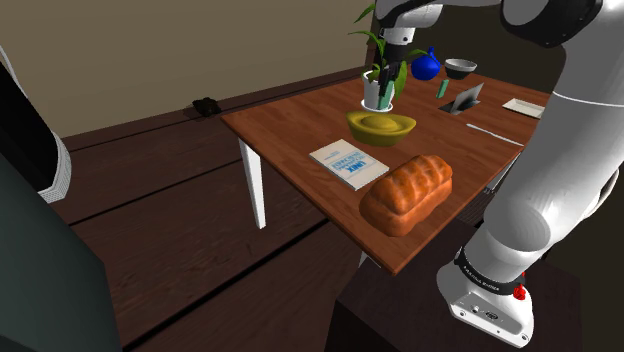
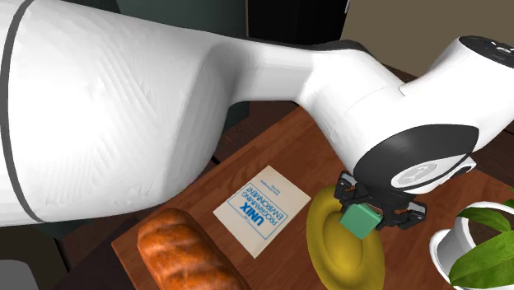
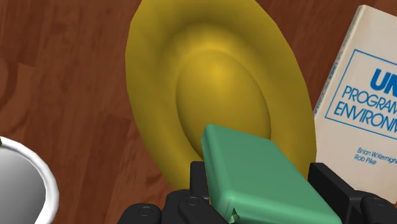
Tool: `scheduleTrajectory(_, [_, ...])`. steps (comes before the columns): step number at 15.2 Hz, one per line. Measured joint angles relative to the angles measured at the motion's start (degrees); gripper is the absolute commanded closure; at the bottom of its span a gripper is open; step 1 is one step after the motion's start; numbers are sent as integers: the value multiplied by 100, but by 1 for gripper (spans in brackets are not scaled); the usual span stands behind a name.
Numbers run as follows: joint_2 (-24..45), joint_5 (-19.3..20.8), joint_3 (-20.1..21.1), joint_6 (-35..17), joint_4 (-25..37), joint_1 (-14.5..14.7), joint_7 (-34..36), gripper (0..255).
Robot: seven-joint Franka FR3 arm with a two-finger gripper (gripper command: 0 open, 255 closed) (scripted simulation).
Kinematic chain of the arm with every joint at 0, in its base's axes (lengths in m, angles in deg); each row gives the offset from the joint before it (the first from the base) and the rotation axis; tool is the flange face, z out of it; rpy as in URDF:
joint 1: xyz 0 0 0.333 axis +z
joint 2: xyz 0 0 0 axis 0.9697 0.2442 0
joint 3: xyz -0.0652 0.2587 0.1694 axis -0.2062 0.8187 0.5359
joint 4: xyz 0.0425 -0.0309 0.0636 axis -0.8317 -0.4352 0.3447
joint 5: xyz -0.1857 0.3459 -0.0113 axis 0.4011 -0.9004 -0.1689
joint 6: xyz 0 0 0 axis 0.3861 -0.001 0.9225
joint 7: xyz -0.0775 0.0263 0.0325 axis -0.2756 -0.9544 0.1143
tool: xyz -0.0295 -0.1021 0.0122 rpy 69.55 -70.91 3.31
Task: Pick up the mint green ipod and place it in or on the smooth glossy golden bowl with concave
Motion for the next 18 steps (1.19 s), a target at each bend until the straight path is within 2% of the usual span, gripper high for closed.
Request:
scheduleTrajectory(7, [103, -47, 8, -475, -378, -7, -42, 255])
scheduleTrajectory(12, [113, -52, 11, -508, -400, -4, -39, 255])
scheduleTrajectory(13, [113, -52, 11, -509, -400, -4, -39, 0])
scheduleTrajectory(18, [113, -52, 11, -509, -399, -4, -39, 0])
